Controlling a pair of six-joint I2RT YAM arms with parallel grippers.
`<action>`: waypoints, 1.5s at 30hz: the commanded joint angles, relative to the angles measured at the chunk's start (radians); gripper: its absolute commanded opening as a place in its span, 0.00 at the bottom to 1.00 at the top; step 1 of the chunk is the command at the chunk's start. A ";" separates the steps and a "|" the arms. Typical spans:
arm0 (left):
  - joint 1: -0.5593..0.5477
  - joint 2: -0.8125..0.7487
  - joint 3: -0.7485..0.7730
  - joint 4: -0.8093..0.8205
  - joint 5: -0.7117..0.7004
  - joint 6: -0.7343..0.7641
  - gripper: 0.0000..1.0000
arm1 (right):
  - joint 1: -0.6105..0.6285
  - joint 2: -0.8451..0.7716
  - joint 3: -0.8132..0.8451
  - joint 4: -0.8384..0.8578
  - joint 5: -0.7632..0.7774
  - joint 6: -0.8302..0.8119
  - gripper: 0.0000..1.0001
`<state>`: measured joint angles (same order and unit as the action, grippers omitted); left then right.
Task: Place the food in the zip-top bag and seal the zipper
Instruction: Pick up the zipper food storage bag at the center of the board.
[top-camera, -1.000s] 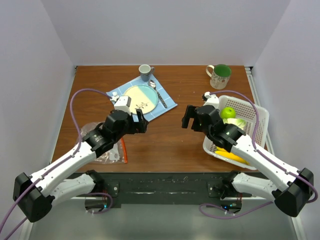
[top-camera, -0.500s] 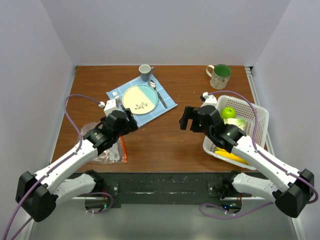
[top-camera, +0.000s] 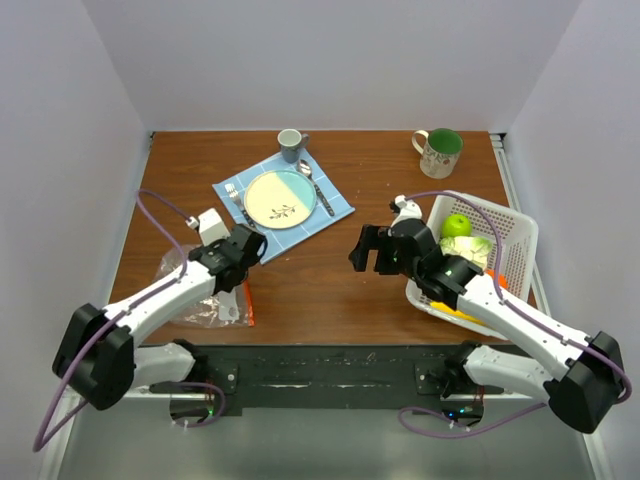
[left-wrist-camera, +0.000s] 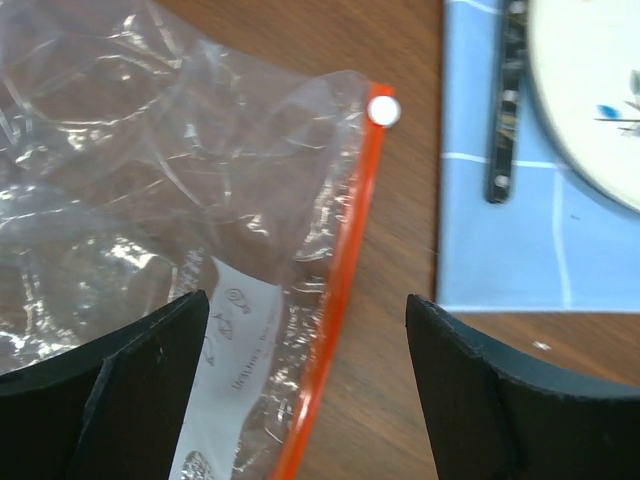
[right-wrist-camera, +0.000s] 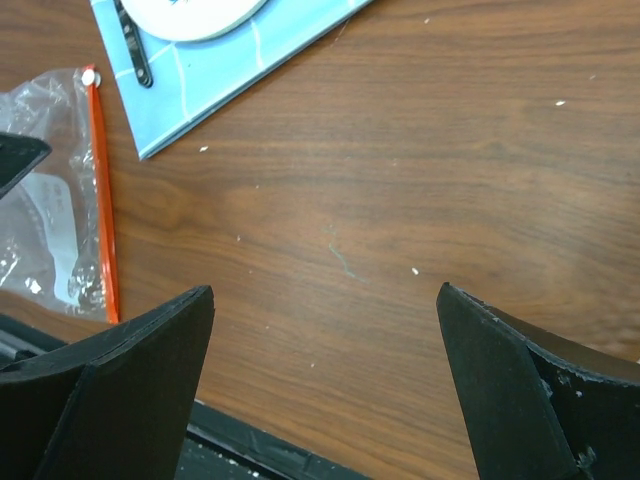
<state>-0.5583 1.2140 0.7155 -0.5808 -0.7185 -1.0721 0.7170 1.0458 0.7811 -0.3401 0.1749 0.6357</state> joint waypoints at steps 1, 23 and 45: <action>0.001 0.068 -0.010 -0.088 -0.174 -0.129 0.84 | -0.001 0.019 -0.017 0.072 -0.060 0.019 0.97; -0.032 -0.428 -0.105 0.215 0.273 0.225 0.00 | 0.041 0.135 0.004 0.254 -0.225 0.067 0.95; -0.034 -0.570 -0.274 0.734 0.708 0.271 0.00 | 0.157 0.146 0.076 0.470 -0.287 0.271 0.47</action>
<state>-0.5896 0.6338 0.4591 0.0463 -0.0582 -0.7856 0.8417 1.1763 0.8299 0.0444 -0.1055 0.8715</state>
